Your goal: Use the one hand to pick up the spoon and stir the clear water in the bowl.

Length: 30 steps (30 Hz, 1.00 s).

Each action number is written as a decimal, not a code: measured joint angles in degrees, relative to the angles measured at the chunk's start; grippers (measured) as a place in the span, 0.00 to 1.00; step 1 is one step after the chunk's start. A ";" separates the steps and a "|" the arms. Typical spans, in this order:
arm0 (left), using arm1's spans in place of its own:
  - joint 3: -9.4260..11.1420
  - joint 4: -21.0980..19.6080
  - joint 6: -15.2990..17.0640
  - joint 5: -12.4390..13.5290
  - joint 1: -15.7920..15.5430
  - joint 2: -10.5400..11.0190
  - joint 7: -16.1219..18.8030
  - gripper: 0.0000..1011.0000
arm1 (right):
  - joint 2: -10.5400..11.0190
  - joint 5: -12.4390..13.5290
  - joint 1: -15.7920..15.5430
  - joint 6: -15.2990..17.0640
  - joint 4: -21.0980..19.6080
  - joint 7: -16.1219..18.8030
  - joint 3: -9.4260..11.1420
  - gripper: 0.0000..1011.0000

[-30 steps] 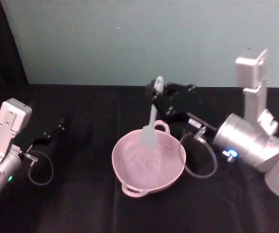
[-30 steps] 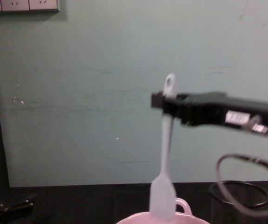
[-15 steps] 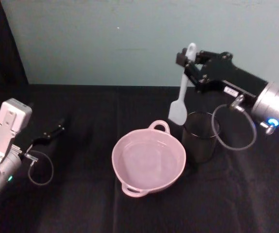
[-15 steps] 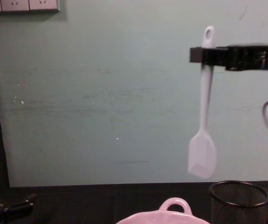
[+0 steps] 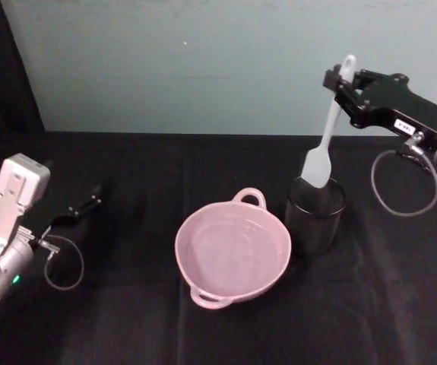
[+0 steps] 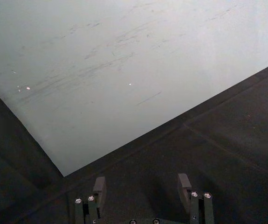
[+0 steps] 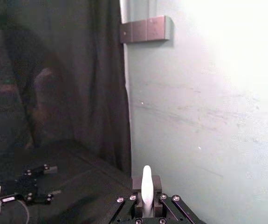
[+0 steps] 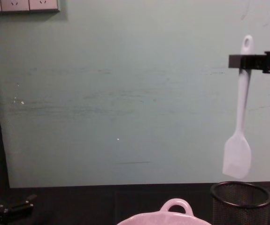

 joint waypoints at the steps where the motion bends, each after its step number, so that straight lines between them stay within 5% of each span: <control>1: 0.00 0.00 0.00 0.00 0.00 0.00 0.00 0.99 | 0.12 0.42 0.39 -0.01 1.02 0.31 -0.17 0.12; 18: 0.00 0.00 0.00 0.00 0.00 0.00 0.00 0.99 | -2.28 3.99 3.18 -3.03 14.85 4.41 -4.94 0.12; 30: 0.00 0.00 0.00 0.00 0.00 0.00 0.00 0.99 | -4.09 7.44 3.48 -3.78 21.64 6.05 -5.98 0.12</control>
